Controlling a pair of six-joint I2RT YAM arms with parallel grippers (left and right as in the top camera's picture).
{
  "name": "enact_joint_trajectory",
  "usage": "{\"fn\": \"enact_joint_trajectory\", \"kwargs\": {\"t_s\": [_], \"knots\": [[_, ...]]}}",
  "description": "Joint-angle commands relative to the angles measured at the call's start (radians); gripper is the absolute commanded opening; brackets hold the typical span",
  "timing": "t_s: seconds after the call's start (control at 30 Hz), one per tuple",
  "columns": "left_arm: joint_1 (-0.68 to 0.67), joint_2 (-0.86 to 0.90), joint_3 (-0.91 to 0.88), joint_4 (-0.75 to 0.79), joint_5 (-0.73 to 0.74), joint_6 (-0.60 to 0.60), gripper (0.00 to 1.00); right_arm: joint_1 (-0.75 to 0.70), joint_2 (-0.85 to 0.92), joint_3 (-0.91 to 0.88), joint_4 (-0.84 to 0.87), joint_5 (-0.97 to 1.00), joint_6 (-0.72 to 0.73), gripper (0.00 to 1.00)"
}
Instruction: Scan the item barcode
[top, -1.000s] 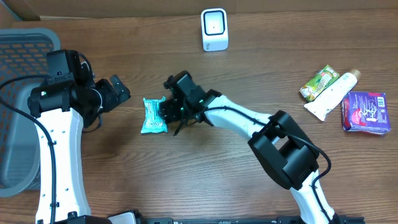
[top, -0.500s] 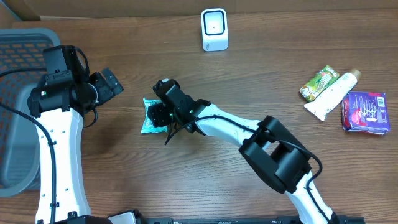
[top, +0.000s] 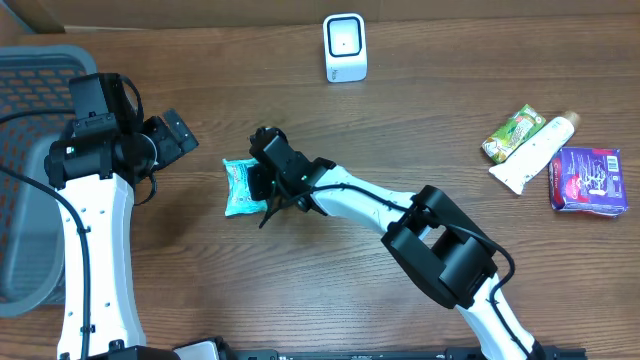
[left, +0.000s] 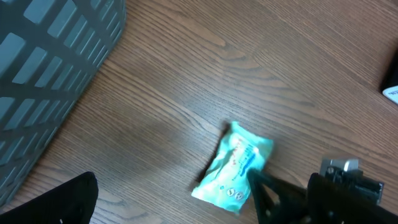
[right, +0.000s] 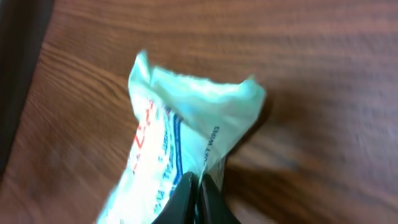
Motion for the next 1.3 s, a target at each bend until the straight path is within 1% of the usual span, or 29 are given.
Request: {"fn": "enact_joint_trajectory", "kwargs": {"t_s": [0.0,0.07,0.17,0.23,0.3,0.4,0.5,0.57,0.67,0.77,0.8,0.83,0.93,1.0,1.03,1.07,1.13,1.27], "knots": [[-0.001,0.003,0.014,0.004,-0.014,-0.014,1.00,-0.054,-0.071,-0.014,-0.103,-0.055,0.011,0.04],[-0.001,0.003,0.014,0.004,-0.014,-0.014,0.99,-0.088,-0.117,-0.014,-0.168,-0.082,-0.018,0.04],[-0.001,0.003,0.014,0.003,-0.014,-0.014,1.00,-0.137,-0.171,-0.014,-0.261,-0.159,-0.125,0.04],[-0.001,0.003,0.014,0.004,-0.014,-0.014,0.99,-0.165,-0.192,-0.014,-0.327,-0.169,-0.169,0.04],[-0.001,0.003,0.014,0.004,-0.014,-0.014,0.99,-0.182,-0.201,-0.014,-0.371,-0.171,-0.209,0.04],[-0.001,0.003,0.014,0.004,-0.014,-0.014,1.00,-0.187,-0.201,-0.014,-0.388,-0.169,-0.254,0.04],[-0.001,0.003,0.014,0.004,-0.014,-0.014,1.00,-0.181,-0.201,-0.014,-0.387,-0.107,-0.280,0.36],[-0.001,0.003,0.014,0.004,-0.014,-0.014,0.99,-0.178,-0.201,-0.013,-0.391,-0.043,-0.282,0.50],[-0.001,0.003,0.014,0.004,-0.014,-0.014,1.00,-0.178,-0.201,0.000,-0.414,-0.004,-0.308,0.56],[-0.001,0.003,0.014,0.004,-0.014,-0.014,1.00,-0.175,-0.201,0.024,-0.438,0.001,-0.305,0.56],[-0.001,0.003,0.014,0.003,-0.014,-0.014,1.00,-0.171,-0.201,0.029,-0.440,0.002,-0.297,0.56],[-0.001,0.003,0.014,0.004,-0.014,-0.014,1.00,-0.164,-0.201,0.032,-0.439,0.011,-0.272,0.59],[-0.001,0.003,0.014,0.004,-0.014,-0.014,1.00,-0.134,-0.201,0.032,-0.440,0.126,-0.117,0.70],[-0.001,0.003,0.014,0.003,-0.014,-0.014,1.00,-0.107,-0.201,0.032,-0.436,0.207,-0.011,0.82],[-0.001,0.003,0.014,0.003,-0.014,-0.014,1.00,-0.090,-0.201,0.032,-0.431,0.248,0.036,0.94],[-0.001,0.003,0.014,0.004,-0.014,-0.014,0.99,-0.073,-0.201,0.032,-0.423,0.294,0.078,1.00],[-0.001,0.003,0.014,0.004,-0.014,-0.014,1.00,-0.034,-0.198,0.032,-0.407,0.414,0.179,1.00],[-0.001,0.003,0.014,0.004,-0.014,-0.014,1.00,-0.005,-0.179,0.032,-0.397,0.540,0.302,1.00]]}}
